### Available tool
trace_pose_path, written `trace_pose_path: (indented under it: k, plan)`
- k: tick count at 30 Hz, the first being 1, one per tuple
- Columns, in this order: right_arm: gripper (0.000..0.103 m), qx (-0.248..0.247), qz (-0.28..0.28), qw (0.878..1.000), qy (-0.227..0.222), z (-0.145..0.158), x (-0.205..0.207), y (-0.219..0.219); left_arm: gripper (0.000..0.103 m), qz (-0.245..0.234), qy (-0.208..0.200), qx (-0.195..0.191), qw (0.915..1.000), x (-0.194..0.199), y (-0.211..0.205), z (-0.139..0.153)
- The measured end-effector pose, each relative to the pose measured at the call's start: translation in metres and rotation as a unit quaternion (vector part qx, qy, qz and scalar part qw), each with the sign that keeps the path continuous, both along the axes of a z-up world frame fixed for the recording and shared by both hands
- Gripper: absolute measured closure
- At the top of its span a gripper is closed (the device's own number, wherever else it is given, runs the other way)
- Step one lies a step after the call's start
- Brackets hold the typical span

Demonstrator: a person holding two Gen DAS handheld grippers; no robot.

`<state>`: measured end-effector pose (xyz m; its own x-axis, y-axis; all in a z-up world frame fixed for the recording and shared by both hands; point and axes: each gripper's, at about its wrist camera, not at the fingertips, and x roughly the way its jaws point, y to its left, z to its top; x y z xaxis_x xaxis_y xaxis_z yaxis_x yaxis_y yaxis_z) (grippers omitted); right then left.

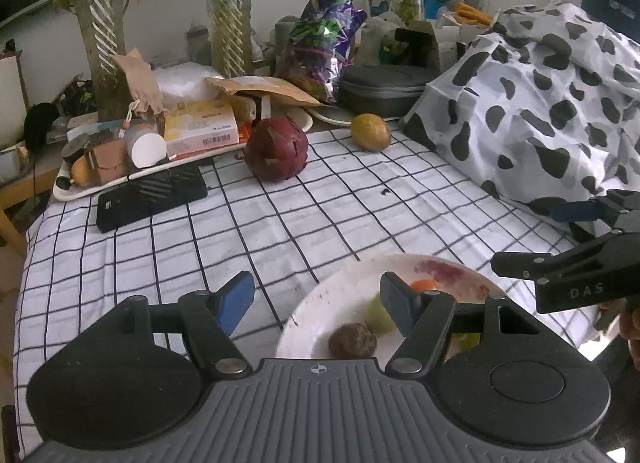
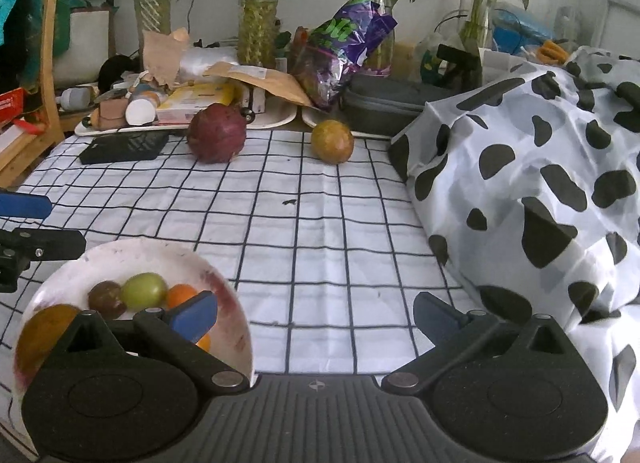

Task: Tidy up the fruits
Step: 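Withdraw both open tools toward the dragon fruit and passion fruit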

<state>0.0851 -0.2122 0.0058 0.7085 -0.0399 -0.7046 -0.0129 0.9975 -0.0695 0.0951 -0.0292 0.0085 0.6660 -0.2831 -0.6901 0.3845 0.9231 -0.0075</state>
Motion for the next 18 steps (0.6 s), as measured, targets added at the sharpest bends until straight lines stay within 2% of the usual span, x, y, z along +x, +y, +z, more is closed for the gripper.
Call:
trace_pose_path:
  k: [18]
  plan:
    - [0.0,-0.012,-0.004,1.0,0.008,-0.01,0.068,-0.011,0.032,0.02,-0.019,0.027,0.9993,0.069,-0.008,-0.007]
